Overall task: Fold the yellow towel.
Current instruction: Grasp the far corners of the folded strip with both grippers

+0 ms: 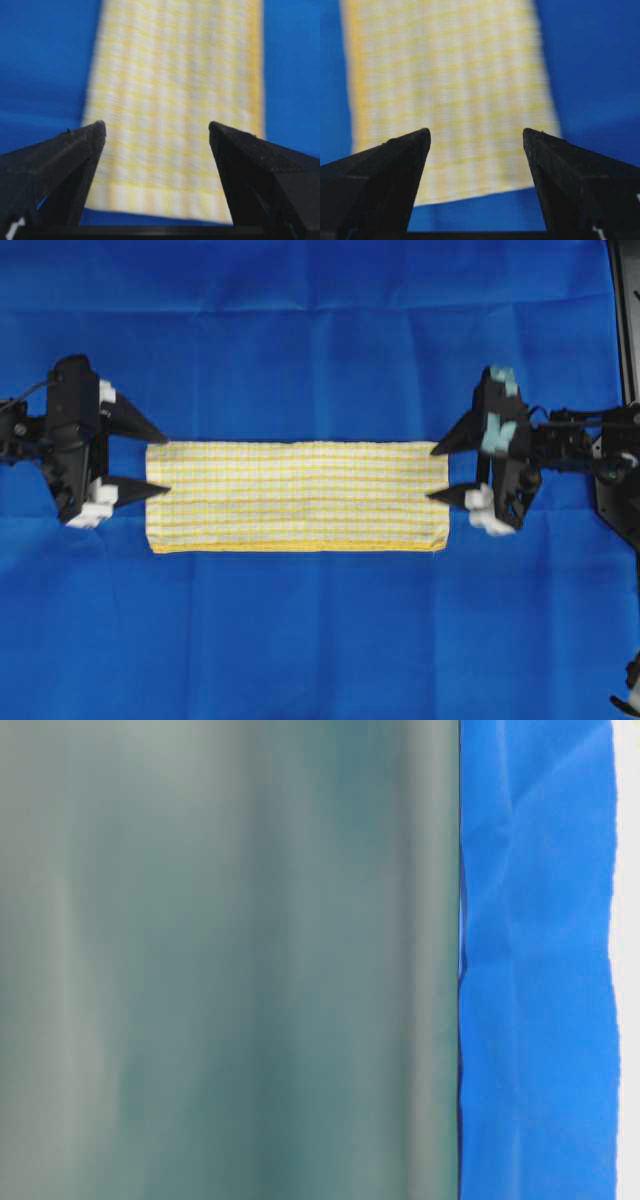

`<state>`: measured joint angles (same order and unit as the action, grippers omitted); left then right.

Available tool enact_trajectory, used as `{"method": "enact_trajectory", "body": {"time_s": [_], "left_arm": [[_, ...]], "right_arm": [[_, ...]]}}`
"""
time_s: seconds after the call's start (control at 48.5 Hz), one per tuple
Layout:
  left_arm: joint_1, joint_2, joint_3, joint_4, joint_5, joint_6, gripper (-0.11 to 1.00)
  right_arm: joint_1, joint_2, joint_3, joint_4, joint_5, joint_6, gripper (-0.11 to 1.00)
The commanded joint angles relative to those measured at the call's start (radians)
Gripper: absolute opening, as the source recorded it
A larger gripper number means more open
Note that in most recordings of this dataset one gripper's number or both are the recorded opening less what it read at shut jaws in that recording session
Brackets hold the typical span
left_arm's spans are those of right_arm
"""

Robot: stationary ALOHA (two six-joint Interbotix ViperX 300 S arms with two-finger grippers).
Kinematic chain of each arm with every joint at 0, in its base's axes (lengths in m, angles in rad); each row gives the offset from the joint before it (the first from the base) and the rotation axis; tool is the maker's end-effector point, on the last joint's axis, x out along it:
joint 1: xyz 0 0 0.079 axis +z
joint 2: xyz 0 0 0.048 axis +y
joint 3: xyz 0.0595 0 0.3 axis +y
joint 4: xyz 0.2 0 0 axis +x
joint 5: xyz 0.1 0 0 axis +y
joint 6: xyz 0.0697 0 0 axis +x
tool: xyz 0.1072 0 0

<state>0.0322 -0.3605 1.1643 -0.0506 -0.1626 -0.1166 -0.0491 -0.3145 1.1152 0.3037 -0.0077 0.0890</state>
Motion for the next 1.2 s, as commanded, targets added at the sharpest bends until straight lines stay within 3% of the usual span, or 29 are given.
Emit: {"method": "enact_trajectory", "body": {"time_s": [0.0, 0.124, 0.351, 0.929, 1.053, 1.176], "left_arm": [[0.052, 0.014, -0.029, 0.003, 0.014, 0.025, 0.78], [0.101, 0.057, -0.058, 0.0, 0.055, 0.054, 0.78], [0.124, 0.169, -0.097, 0.0, 0.091, 0.067, 0.77], [0.092, 0.229, -0.103, 0.0, 0.143, 0.052, 0.72], [0.092, 0.229, -0.106, -0.002, 0.169, 0.051, 0.6], [0.092, 0.236, -0.118, -0.002, 0.235, 0.052, 0.29]], "right_arm": [[-0.063, 0.002, -0.025, -0.028, 0.025, -0.002, 0.74], [-0.121, 0.026, -0.046, -0.06, 0.074, -0.003, 0.74], [-0.13, 0.094, -0.078, -0.078, 0.101, -0.003, 0.74], [-0.127, 0.16, -0.092, -0.075, 0.146, 0.0, 0.73], [-0.124, 0.163, -0.092, -0.077, 0.15, -0.003, 0.65], [-0.112, 0.161, -0.092, -0.078, 0.15, -0.011, 0.34]]}}
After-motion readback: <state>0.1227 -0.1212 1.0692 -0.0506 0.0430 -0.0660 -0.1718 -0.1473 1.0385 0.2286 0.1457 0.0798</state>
